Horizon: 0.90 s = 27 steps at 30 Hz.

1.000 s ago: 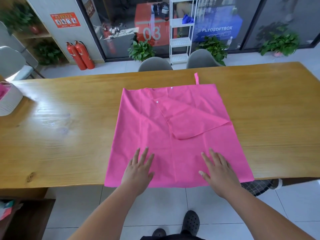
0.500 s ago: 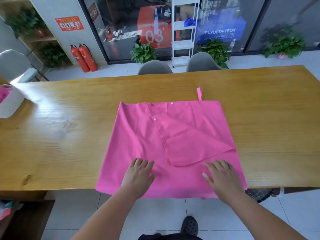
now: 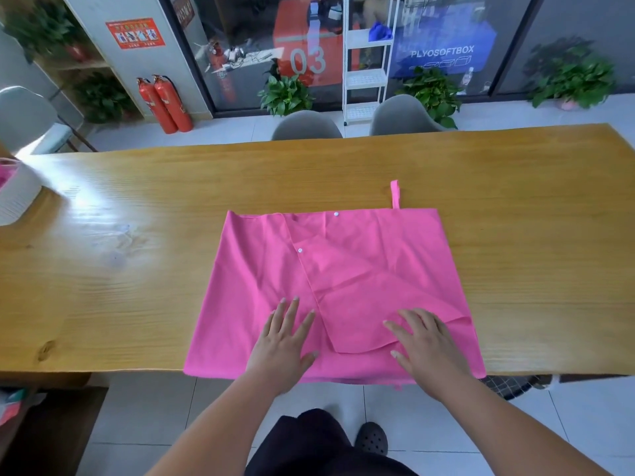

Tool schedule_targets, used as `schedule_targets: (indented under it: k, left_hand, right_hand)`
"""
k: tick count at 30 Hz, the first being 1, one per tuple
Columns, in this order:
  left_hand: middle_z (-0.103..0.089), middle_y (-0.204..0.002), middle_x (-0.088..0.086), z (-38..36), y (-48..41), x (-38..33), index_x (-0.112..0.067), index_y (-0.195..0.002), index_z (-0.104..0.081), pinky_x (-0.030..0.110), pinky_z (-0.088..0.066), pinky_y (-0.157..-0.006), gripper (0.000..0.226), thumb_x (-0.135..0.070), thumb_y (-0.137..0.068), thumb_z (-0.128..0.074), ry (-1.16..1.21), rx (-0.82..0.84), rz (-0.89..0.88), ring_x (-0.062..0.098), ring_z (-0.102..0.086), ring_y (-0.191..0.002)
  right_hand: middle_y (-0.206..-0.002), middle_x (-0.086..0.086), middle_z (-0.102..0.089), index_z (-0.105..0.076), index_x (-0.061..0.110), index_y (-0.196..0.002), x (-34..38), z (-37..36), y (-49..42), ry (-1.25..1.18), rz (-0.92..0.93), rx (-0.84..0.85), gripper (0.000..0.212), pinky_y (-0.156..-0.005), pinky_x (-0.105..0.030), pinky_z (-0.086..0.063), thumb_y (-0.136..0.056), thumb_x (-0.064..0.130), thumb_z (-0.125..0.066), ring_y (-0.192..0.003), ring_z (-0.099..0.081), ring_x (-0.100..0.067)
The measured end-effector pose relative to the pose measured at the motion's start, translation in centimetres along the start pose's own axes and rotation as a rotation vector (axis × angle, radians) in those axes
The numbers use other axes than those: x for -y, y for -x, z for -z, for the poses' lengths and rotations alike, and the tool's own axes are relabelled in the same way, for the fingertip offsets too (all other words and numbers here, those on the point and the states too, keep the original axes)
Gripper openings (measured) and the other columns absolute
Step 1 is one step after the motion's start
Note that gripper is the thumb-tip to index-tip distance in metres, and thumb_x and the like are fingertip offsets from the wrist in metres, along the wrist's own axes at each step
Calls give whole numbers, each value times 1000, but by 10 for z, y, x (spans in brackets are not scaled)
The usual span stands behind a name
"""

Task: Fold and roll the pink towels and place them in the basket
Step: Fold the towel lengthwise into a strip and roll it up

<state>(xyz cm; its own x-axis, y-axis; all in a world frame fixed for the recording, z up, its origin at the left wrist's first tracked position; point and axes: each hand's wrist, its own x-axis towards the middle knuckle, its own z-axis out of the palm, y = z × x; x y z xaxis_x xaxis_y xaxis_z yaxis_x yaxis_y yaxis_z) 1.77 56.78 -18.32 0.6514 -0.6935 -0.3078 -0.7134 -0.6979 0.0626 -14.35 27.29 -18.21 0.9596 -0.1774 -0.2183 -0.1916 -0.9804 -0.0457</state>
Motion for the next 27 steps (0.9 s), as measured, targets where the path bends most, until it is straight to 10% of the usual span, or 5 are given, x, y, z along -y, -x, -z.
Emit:
schedule_targets:
  k: [8,27]
  left_hand:
    - [25,-173,7,-2,-37,19,-28,-167,13,48,2,-132,83,-69,-105,-24,21,11,-23,27,27,-159]
    - [6,-176,10,55,-162,45,-26,-168,7,44,-2,-133,85,-69,-97,-7,157,-150,4,27,10,-163]
  right_hand:
    - [-101,10,-60,-69,31,-88,0,3,-26,-67,137,-94,24,-75,-32,-54,-74,35,-88,-92,-60,-16]
    - [-94,-1,-67,-64,19,-104,-104,99,-148,-765,-690,-286,7,-73,-34,-38,-104,26,-62,-88,-60,-25]
